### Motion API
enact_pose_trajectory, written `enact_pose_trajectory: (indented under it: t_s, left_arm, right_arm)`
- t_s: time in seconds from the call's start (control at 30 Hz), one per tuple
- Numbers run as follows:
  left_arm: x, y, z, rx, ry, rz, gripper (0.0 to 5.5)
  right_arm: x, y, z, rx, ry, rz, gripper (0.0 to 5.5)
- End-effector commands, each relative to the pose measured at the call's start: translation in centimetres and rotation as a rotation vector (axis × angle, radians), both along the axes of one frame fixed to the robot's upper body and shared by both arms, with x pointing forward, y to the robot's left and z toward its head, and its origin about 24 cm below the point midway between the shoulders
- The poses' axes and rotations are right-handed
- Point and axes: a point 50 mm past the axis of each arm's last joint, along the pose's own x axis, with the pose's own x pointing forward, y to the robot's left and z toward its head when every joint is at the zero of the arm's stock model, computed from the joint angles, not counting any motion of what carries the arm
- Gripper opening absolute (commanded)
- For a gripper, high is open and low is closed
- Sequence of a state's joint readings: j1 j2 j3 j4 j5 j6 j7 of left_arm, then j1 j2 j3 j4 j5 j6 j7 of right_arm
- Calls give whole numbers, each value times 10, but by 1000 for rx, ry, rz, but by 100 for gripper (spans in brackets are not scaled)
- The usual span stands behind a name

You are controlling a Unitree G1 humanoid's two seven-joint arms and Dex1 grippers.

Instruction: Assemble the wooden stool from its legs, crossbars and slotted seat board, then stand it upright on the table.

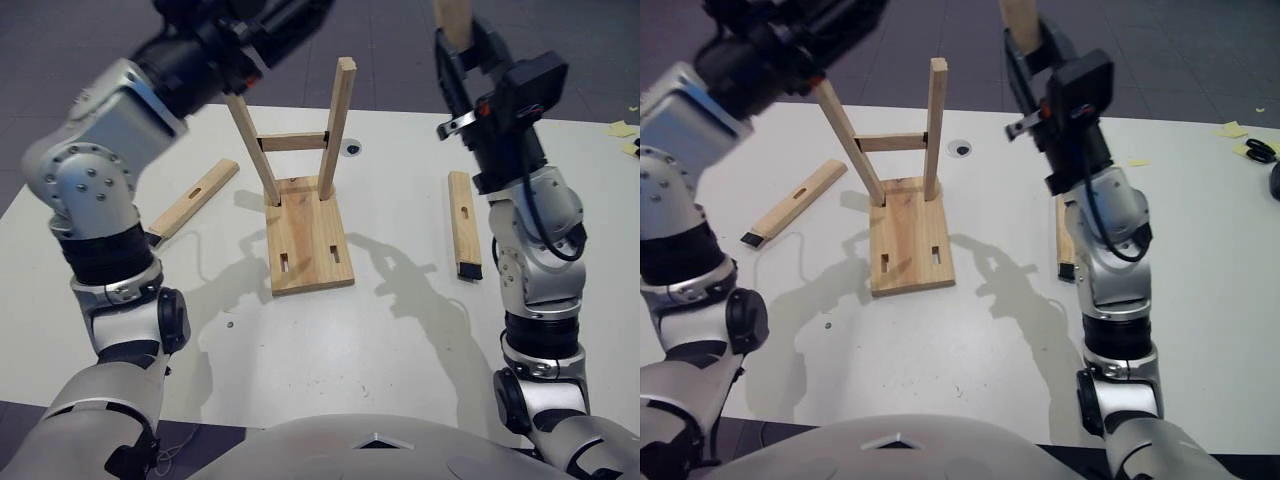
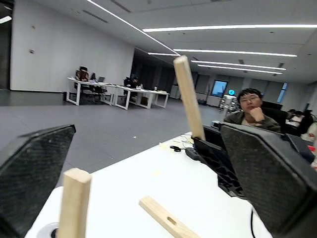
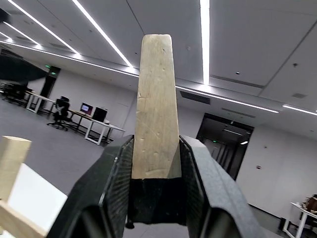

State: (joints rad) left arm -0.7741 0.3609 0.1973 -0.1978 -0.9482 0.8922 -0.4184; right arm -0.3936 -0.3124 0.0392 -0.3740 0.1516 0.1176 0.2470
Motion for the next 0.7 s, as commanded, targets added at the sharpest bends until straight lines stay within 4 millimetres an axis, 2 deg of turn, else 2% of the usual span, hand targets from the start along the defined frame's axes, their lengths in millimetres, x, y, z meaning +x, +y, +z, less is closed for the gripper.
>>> enact_pose_trajectory:
  t_s: [0.03, 0.37, 0.7]
  left_arm:
    - [-3, -16, -14, -11, 50, -54, 540]
    - [-4, -26, -20, -147, 169, -100, 540]
    - [-5, -32, -24, -54, 167, -68, 377]
  right_arm:
    - [-4, 13, -7, -7, 27, 63, 131]
    - [-15, 26, -31, -14, 145, 166, 131]
    - [-26, 35, -40, -73, 153, 214, 131]
